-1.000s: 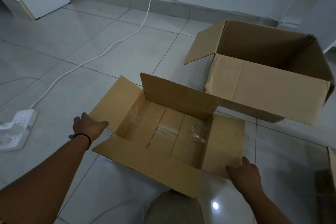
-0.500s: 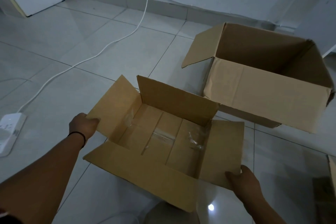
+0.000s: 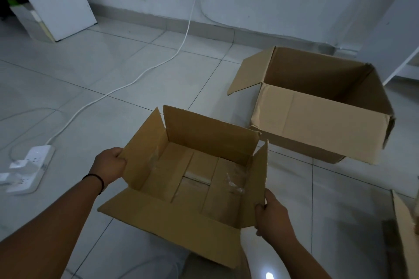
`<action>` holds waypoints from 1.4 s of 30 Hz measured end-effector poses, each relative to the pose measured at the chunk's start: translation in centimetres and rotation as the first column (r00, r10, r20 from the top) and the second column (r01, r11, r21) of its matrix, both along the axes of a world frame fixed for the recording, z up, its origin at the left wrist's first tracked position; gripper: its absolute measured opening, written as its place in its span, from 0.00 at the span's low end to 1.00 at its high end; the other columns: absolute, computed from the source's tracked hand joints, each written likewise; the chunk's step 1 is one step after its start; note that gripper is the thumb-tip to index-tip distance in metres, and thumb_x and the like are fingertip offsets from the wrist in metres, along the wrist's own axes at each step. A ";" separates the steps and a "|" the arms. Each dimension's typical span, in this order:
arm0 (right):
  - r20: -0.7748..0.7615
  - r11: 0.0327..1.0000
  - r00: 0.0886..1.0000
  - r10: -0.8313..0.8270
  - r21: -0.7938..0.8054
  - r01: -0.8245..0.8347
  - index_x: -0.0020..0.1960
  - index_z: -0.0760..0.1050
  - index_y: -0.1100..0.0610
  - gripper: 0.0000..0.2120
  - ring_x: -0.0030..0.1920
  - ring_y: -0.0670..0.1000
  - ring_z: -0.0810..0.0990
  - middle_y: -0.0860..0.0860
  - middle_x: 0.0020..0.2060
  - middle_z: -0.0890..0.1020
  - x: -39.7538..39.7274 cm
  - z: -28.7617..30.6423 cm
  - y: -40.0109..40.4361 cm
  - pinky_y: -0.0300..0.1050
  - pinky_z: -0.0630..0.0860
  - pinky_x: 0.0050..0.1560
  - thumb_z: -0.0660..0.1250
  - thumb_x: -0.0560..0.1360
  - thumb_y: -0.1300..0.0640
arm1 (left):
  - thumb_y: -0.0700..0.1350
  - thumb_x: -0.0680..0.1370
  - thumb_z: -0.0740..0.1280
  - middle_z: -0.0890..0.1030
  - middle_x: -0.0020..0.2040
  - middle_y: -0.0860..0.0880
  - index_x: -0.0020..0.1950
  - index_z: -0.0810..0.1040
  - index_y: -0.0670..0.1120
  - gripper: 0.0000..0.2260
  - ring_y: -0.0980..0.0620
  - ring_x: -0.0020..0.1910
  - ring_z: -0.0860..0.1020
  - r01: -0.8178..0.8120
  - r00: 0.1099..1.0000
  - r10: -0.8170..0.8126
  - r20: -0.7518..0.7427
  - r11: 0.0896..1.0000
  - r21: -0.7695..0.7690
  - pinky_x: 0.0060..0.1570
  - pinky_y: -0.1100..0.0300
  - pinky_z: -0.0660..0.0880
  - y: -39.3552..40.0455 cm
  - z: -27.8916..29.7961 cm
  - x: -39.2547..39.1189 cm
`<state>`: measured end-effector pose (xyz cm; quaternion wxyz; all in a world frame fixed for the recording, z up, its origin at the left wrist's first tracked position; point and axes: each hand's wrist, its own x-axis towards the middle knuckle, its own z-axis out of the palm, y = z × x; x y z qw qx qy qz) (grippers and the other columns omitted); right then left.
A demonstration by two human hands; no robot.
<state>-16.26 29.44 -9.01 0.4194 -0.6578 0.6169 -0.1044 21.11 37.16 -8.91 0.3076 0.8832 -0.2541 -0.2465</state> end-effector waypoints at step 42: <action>-0.187 0.748 0.932 -0.312 -0.652 0.120 0.54 0.73 0.63 0.11 0.31 0.51 0.74 0.55 0.35 0.76 -17.5 28.9 -9.9 0.42 0.71 0.31 0.56 0.75 0.66 | 0.43 0.79 0.61 0.79 0.58 0.45 0.66 0.75 0.45 0.16 0.47 0.52 0.79 0.255 0.918 -0.386 -0.093 0.753 -0.607 0.44 0.52 0.80 -13.3 28.6 -19.3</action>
